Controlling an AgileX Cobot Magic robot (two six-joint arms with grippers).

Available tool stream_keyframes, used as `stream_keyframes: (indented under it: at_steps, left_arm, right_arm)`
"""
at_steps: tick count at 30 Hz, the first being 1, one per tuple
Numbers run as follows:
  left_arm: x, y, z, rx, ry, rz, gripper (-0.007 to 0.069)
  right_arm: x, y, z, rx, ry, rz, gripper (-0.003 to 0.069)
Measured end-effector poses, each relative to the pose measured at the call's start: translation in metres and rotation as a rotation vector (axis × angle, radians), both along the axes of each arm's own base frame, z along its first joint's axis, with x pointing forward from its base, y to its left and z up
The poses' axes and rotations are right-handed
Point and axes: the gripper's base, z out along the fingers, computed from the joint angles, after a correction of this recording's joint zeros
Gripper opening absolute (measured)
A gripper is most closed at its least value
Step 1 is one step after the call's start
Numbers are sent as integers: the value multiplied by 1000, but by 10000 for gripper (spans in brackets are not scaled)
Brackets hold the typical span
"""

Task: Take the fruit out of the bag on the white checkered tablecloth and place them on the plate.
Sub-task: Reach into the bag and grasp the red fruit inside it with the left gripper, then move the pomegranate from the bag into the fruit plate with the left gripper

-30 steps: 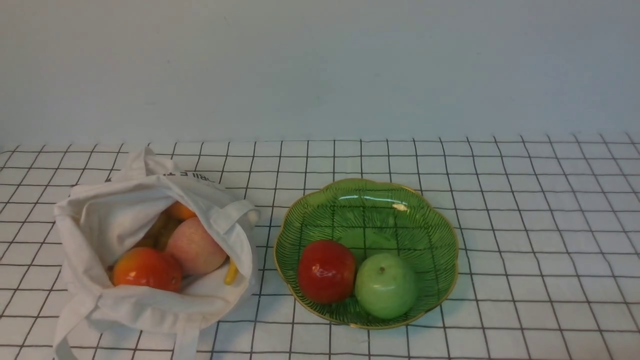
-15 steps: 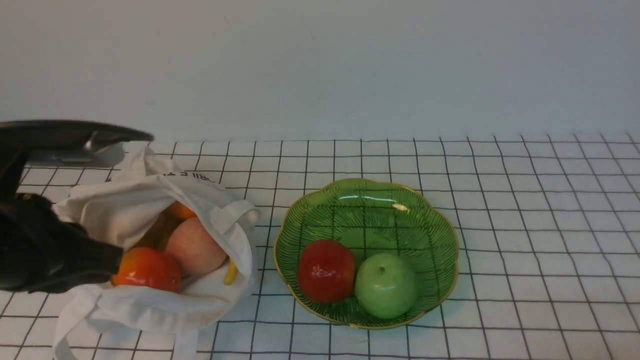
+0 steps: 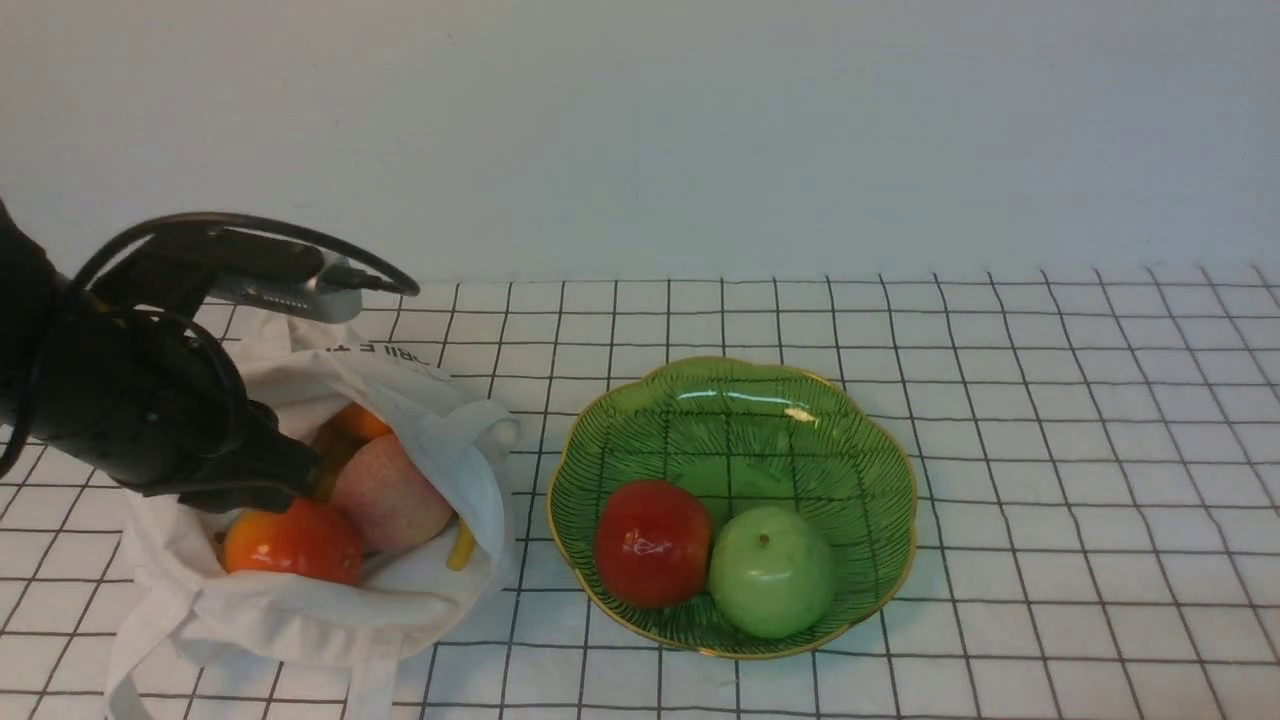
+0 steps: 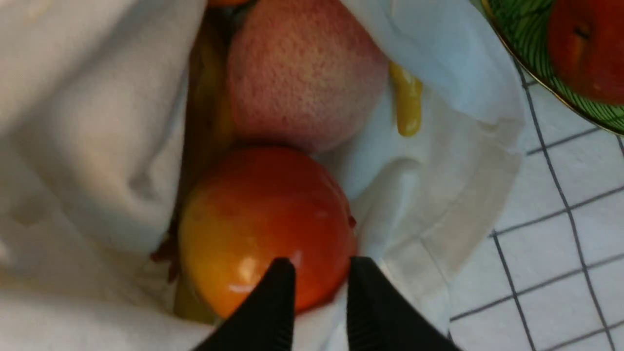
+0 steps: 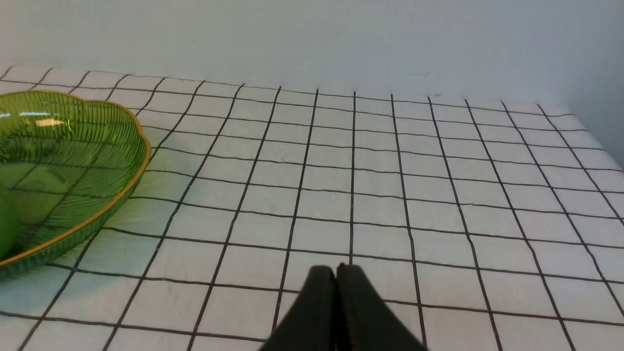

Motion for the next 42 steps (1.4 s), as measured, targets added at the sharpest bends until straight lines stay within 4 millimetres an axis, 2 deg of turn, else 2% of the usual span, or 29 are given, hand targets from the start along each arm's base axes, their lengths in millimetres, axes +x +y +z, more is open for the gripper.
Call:
stream_keyframes:
  at_steps: [2,4,5,6,7,9,11,19,24,27,31,32,35,36,38,42]
  left_arm:
    - [6,0,-6,8,-6,1,277]
    - [13,1,-15,28,-1,-1,398]
    - [14,1,-16,30,0,-1,419]
    - [18,2,-23,41,12,-3,505]
    - [18,2,-23,43,12,-4,524]
    - [22,2,-32,51,34,-6,627]
    - [25,2,-39,54,58,-6,671]
    - [32,2,-59,59,125,-8,683]
    - [33,1,-63,46,143,2,601]
    - [32,0,-61,41,140,5,601]
    - [30,0,-44,30,104,5,601]
    - [27,-1,-28,9,62,10,601]
    - [22,-3,-8,-17,16,11,601]
    - [15,-4,8,-40,-26,10,601]
    - [5,-6,25,-88,-73,18,601]
    - [-6,-17,42,-147,-131,-19,601]
  right_arm:
    - [0,0,0,0,0,0,-14]
    - [0,0,0,0,0,0,-14]
    - [0,0,0,0,0,0,-14]
    - [0,0,0,0,0,0,-14]
    - [0,0,0,0,0,0,-14]
    - [0,0,0,0,0,0,-14]
    - [0,0,0,0,0,0,-14]
    - [0,0,0,0,0,0,-14]
    - [0,0,0,0,0,0,-14]
    - [0,0,0,0,0,0,-14]
    - [0,0,0,0,0,0,-14]
    - [0,0,0,0,0,0,-14]
    - [0,0,0,0,0,0,-14]
    - [0,0,0,0,0,0,-14]
    - [0,0,0,0,0,0,-14]
    - [0,0,0,0,0,0,-14]
